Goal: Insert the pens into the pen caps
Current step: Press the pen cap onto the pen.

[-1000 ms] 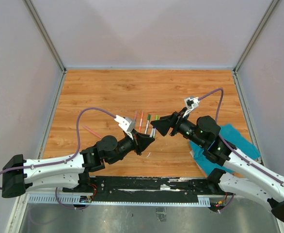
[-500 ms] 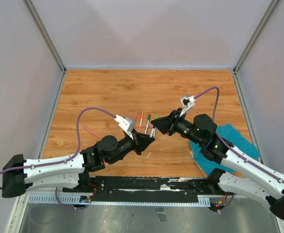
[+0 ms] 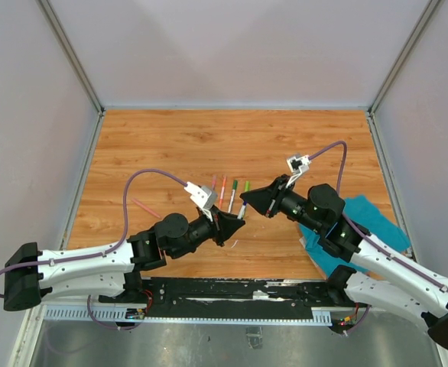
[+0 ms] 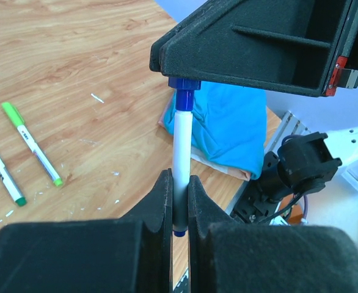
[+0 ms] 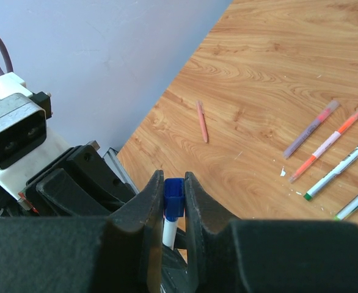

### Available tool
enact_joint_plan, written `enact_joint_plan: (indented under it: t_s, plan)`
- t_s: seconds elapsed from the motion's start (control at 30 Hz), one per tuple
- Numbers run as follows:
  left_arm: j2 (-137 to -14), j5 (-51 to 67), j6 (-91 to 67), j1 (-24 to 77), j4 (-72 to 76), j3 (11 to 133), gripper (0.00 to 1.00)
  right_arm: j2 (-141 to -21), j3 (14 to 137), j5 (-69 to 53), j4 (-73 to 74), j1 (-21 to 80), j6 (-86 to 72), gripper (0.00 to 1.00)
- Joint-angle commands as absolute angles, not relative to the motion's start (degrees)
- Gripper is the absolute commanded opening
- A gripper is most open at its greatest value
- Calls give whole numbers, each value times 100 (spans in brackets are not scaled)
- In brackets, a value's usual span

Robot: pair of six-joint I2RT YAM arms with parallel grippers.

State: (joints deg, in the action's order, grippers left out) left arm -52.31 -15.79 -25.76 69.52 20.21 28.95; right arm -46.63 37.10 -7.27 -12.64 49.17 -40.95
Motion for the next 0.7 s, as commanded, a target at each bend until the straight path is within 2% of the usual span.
enact_joint_plan:
  t_s: [0.0, 0.27, 0.67]
  plan:
    - [-5263, -1665, -2526, 6954, 2283, 3215, 0, -4564, 3325, -935, -1096, 5011, -4080, 1]
    - [-5195, -1702, -2518, 6955, 2330, 3271, 0, -4465, 2927, -925, -1050, 5213, -4064, 0]
    - [-5109, -1797, -2576, 6956, 2259, 3339, 0, -4508, 2416, -641, -1156, 6036, -4217, 1]
